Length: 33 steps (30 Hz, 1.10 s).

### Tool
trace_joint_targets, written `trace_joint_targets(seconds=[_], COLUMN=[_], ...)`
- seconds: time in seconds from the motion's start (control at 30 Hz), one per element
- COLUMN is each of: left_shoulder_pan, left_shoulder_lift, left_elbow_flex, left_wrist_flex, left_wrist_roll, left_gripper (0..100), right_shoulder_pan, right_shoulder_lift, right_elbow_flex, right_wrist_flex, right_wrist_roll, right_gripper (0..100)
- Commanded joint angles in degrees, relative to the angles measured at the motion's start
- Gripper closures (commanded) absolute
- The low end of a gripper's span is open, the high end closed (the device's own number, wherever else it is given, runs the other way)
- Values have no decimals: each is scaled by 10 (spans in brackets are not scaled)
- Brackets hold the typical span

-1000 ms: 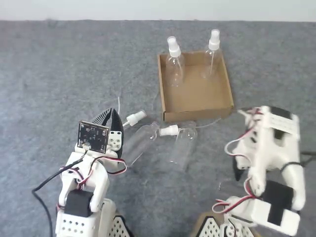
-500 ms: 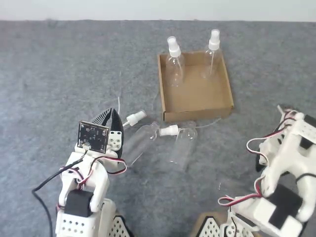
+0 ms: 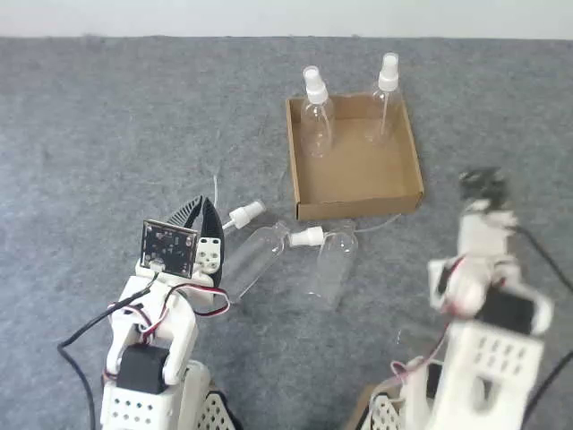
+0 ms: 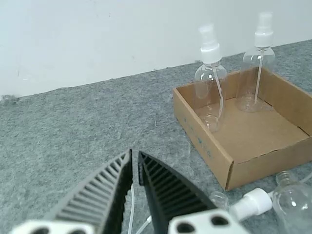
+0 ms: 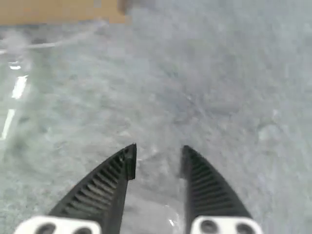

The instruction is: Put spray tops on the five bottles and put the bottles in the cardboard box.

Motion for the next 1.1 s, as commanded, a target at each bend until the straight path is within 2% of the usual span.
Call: trace_joint_targets(seconds=[0.0,0.2,0.33,0.57,0.9,1.07], left_shoulder_pan=[0,0,3,3,1,0], left_shoulder_lift=[-5,-6,-6,-6,-6,-6], left_elbow_flex=[-3,-3,-3,-3,-2,-2], left_wrist_flex=[-18,-18,-18,-18,-18,-18], left_wrist_roll=[-4,-4,-4,-4,-4,-4], left_gripper=[988,988,988,988,988,988], right_shoulder_pan=[-81,-216,-250,-349,-371,-370], right_shoulder_lift=[-176,-340,-420,-438,-439,-438], right_elbow_flex=[73,202,232,328,466,469], right_wrist_flex=[-12,-38,-38,-68,-131,-127], right_wrist_roll=[-12,-35,-39,-39,-39,-40], right_gripper=[939,942,940,939,939,939])
